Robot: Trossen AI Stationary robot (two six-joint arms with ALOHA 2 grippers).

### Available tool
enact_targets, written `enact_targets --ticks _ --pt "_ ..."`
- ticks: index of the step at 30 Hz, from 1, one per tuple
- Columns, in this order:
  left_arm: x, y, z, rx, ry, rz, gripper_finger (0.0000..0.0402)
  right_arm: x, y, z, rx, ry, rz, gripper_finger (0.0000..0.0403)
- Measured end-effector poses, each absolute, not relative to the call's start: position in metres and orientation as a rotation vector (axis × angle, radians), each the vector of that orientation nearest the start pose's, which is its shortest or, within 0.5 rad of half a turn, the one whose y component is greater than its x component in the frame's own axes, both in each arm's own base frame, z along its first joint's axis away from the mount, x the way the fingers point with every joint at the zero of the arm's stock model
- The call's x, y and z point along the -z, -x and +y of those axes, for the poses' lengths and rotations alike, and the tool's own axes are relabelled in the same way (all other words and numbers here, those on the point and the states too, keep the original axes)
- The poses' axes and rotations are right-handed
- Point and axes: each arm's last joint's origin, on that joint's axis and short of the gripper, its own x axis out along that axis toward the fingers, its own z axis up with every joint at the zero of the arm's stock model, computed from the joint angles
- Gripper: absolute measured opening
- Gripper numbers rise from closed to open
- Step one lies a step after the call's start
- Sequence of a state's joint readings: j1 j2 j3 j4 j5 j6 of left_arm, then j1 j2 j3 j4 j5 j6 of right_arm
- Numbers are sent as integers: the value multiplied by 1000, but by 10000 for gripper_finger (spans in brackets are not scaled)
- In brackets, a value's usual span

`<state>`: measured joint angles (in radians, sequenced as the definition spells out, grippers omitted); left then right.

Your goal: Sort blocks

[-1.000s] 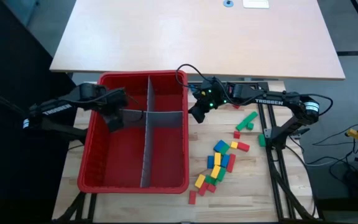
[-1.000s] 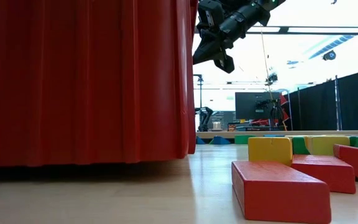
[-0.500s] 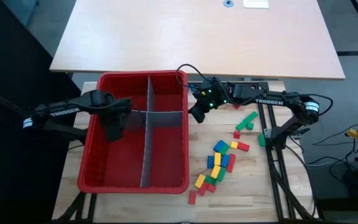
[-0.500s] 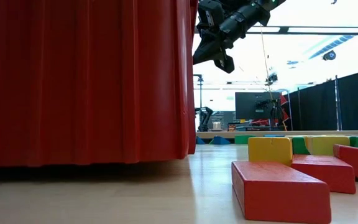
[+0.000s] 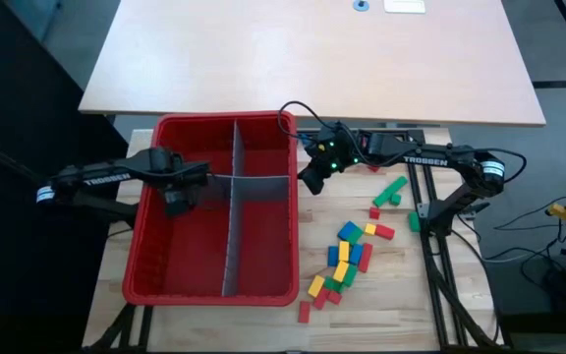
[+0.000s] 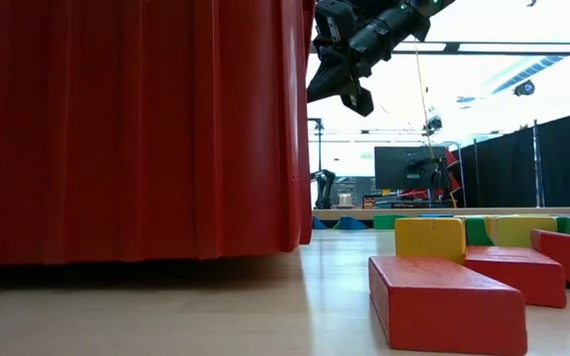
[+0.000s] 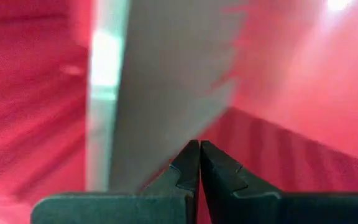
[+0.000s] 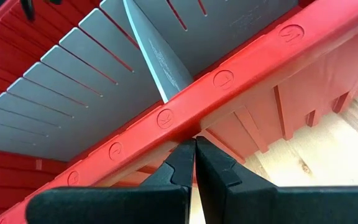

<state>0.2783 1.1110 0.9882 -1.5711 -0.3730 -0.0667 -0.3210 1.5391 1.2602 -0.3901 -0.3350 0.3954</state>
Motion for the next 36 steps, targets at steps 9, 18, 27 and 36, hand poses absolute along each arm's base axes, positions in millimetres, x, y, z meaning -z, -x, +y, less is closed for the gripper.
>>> enact_targets --ticks 9,18,27,36 --pt "-277 -132 54 -594 -234 1728 0 -299 -324 -98 134 -593 624 0" --pt "-280 -131 58 -746 -295 1698 0 -301 -324 -98 132 -591 616 0" --pt "-278 -132 53 -607 -132 1702 0 -302 -323 -100 134 -594 616 0" --pt "-279 -135 47 -407 16 1693 0 -330 -318 -107 124 -531 520 0"
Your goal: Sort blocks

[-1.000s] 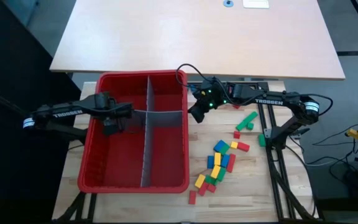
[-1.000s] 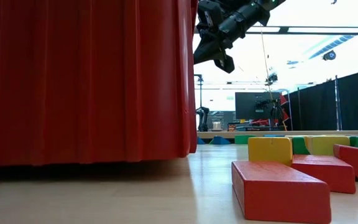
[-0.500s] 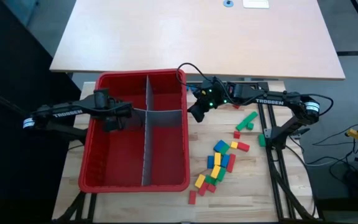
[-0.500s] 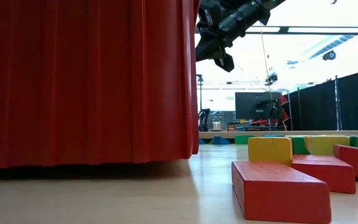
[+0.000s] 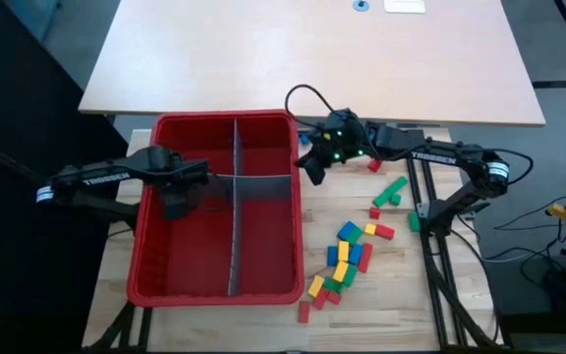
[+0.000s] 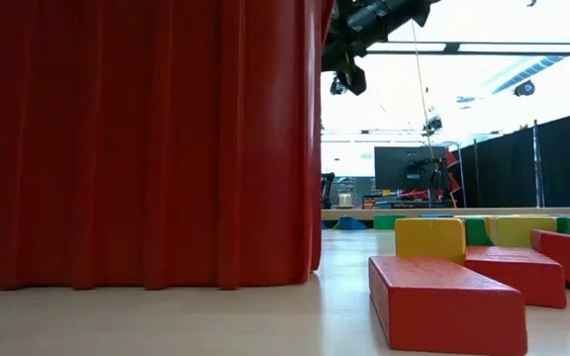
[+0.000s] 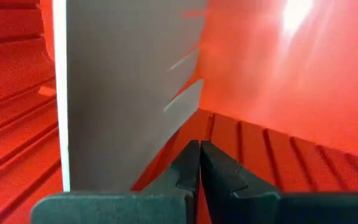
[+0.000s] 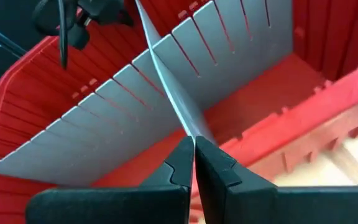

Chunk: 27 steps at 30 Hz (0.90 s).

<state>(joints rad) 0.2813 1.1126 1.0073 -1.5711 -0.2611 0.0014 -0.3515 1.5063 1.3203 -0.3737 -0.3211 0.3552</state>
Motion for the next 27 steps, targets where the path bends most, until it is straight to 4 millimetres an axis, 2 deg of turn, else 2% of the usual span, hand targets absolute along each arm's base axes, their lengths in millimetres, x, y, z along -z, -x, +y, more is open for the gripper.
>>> enact_targets --ticks 7,15,22,27 --pt "-273 -139 49 -385 -28 1744 0 -342 -319 -109 121 -494 487 0" --pt "-265 -144 60 -576 -228 1814 0 -340 -319 -109 125 -499 499 0" --pt "-262 -146 61 -565 -155 1830 0 -339 -319 -109 126 -501 504 0" --pt "-260 -147 55 -405 34 1821 0 -339 -319 -110 128 -501 504 0"
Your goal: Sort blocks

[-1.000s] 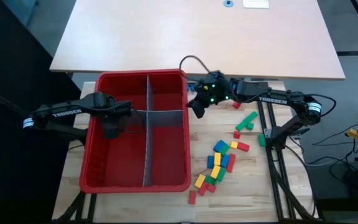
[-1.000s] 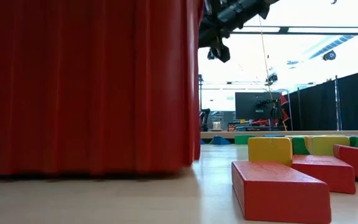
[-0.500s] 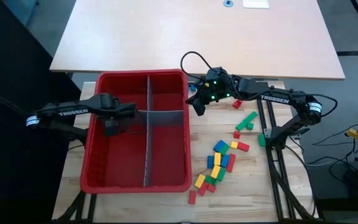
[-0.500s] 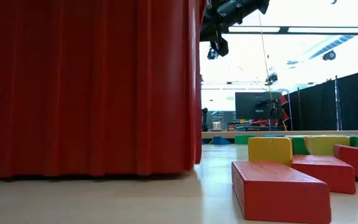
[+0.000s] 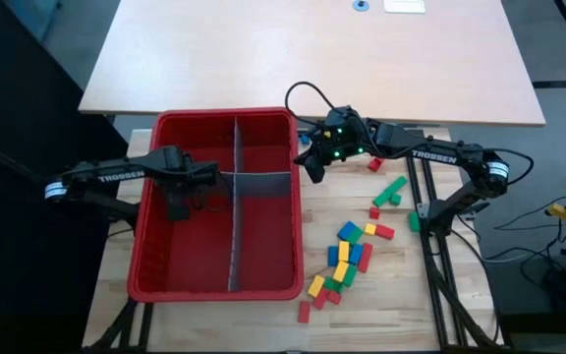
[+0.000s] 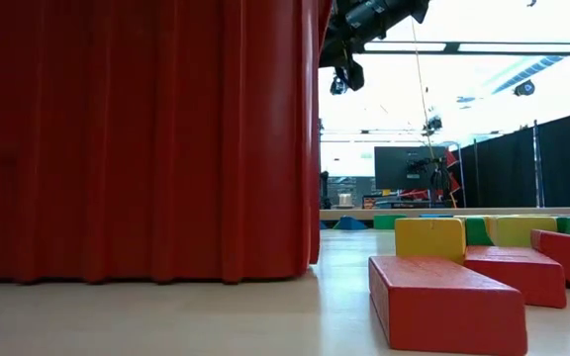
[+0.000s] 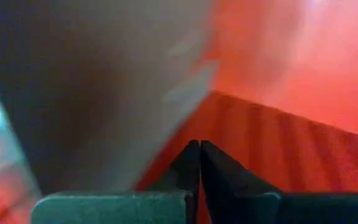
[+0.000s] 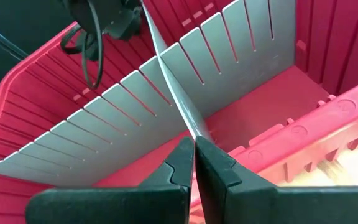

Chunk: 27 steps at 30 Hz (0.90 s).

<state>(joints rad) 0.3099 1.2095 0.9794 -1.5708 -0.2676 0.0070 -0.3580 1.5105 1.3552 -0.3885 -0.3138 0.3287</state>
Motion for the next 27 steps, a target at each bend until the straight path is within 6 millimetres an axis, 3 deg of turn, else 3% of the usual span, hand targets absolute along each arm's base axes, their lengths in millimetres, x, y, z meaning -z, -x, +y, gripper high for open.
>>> enact_targets --ticks 3,10,19,27 --pt "-258 -150 53 -340 102 1801 0 -339 -319 -110 127 -495 505 0" --pt "-243 -145 53 -351 75 1878 0 -339 -319 -111 129 -494 505 0" --pt "-237 -136 58 -587 -123 1928 0 -339 -319 -111 131 -500 505 0" --pt "-238 -136 58 -632 -118 1908 0 -338 -319 -111 132 -504 506 0"
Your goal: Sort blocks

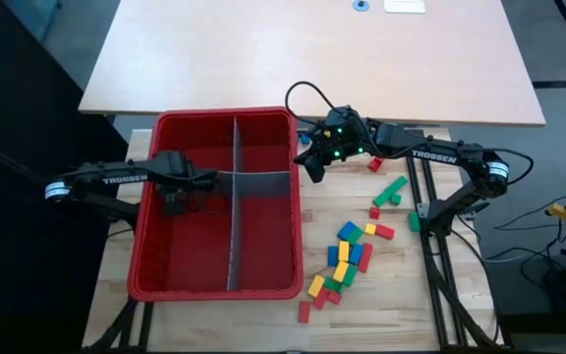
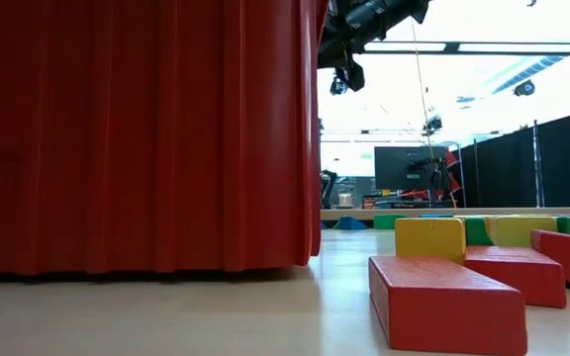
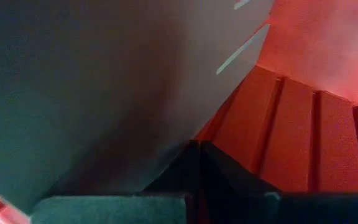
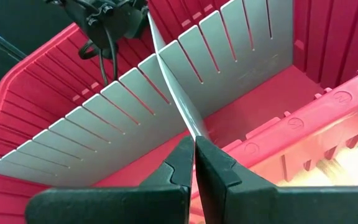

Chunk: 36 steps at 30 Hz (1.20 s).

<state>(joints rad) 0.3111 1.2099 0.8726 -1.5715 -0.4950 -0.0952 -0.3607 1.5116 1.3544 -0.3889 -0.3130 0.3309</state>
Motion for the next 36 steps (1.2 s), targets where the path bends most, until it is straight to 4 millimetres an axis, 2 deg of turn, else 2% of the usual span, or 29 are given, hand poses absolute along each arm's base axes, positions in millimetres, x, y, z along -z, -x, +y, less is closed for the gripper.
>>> enact_targets --ticks 5,14,19,22,27,32,36 --pt "-253 -142 60 -633 -104 1844 0 -338 -319 -111 134 -504 506 0" --pt "-325 -161 66 -708 -78 1527 0 -338 -316 -118 155 -507 500 0" --pt "-345 -161 69 -790 -134 1444 0 -338 -316 -119 157 -502 499 0" --pt "-346 -160 70 -822 -180 1448 0 -338 -316 -119 157 -501 499 0" --pt "-330 -157 76 -813 -192 1539 0 -338 -316 -119 156 -502 500 0" --pt "-307 -150 80 -750 -88 1647 0 -338 -316 -119 155 -504 501 0" --pt "-298 -149 79 -700 -39 1684 0 -338 -316 -119 154 -506 504 0"
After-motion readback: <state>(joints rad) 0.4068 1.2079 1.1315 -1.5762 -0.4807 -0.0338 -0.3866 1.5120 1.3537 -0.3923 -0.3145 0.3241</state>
